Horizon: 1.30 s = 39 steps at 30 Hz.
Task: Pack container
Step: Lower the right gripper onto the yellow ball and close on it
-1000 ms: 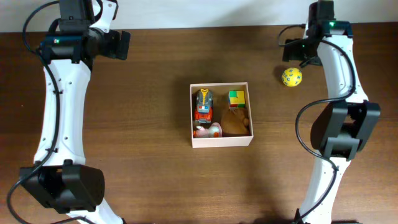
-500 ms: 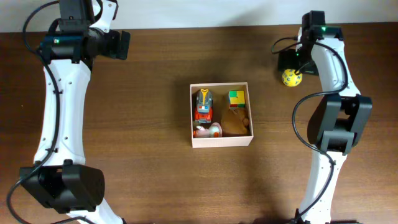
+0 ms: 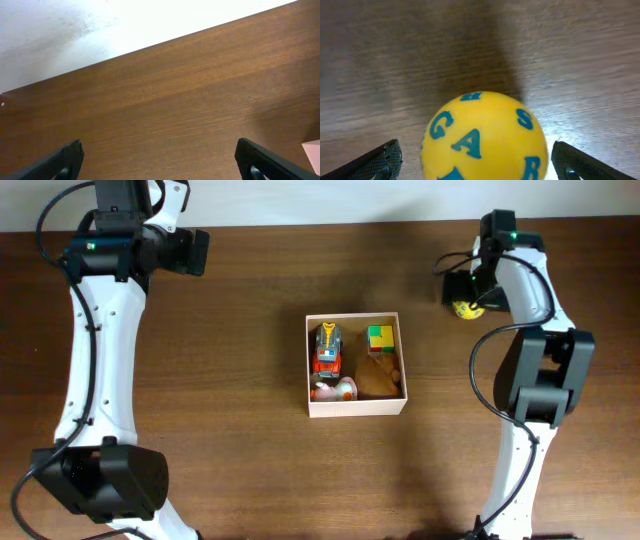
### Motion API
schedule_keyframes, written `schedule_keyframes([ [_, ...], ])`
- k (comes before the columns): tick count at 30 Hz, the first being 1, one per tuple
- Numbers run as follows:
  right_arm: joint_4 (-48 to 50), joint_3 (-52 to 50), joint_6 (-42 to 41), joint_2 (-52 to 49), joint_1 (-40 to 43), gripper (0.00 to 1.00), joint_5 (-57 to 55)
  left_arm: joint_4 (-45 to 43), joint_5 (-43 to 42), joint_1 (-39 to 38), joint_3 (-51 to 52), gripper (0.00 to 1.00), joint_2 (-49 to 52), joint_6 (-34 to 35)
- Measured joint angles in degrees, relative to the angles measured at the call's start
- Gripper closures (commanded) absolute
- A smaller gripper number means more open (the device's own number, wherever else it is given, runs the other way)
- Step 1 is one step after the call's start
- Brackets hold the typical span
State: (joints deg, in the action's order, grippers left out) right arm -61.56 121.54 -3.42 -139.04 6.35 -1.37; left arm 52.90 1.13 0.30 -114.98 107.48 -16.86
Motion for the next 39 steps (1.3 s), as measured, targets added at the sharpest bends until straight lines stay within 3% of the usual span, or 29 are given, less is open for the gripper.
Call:
schedule_keyframes([
  [39,9.84,-5.92,0.26,-0.11,1.7,0.01,-1.18,0.0,0.0,0.0,0.0,0.01,0.0,0.0],
])
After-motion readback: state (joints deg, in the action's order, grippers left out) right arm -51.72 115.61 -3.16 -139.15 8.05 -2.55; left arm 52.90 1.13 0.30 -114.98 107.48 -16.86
